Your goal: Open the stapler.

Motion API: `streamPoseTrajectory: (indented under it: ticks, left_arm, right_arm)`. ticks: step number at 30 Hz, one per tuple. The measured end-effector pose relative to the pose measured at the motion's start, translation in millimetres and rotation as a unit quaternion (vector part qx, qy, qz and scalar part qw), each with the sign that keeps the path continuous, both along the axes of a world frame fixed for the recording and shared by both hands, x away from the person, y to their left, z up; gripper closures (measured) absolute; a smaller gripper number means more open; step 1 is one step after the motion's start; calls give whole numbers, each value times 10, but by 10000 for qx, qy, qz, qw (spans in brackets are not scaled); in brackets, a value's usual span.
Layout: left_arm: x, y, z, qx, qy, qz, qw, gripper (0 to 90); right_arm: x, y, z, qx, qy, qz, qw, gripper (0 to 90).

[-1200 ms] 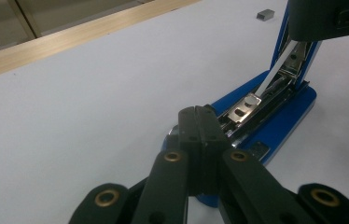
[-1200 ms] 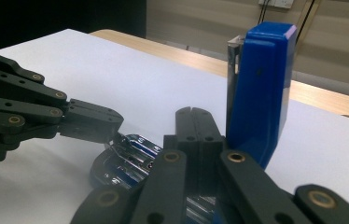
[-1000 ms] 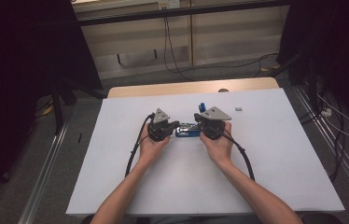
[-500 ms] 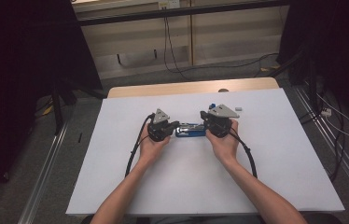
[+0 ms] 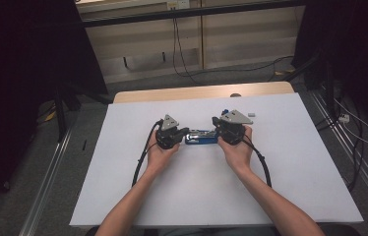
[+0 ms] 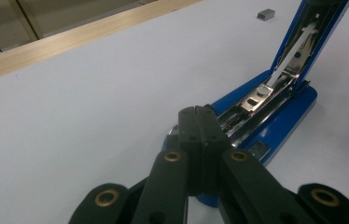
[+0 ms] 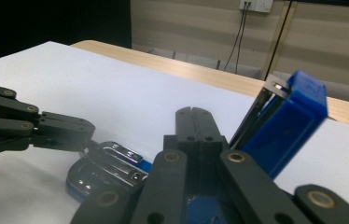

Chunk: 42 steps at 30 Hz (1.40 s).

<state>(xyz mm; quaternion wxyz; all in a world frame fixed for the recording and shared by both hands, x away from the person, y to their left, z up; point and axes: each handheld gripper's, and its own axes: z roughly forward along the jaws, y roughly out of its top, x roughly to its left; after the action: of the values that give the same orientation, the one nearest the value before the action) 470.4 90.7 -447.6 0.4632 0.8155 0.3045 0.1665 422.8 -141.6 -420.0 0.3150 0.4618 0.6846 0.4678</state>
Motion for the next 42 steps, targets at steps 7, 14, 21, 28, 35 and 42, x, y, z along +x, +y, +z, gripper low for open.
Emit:
streamPoseTrajectory:
  ticks: [7,14,21,28,35,42]
  left_arm:
    - [-5,-3,3,19,2,12,10000,900]
    - [-3,0,2,5,11,12,10000,900]
    - [-2,1,1,1,11,7,10000,900]
    - [-4,-1,0,-7,15,11,10000,900]
    - [-4,0,2,5,12,19,10000,900]
    - [-4,0,0,-14,24,17,10000,900]
  right_arm:
    - [11,-126,-7,158,40,-122,9998,900]
    - [6,-156,-1,88,53,-175,9998,900]
    - [4,-213,0,13,91,-195,9998,900]
    - [-3,-258,-27,-121,125,-174,9997,900]
    - [7,-362,-50,-123,180,-256,9994,900]
    - [-7,-433,-57,-178,197,-74,9996,900]
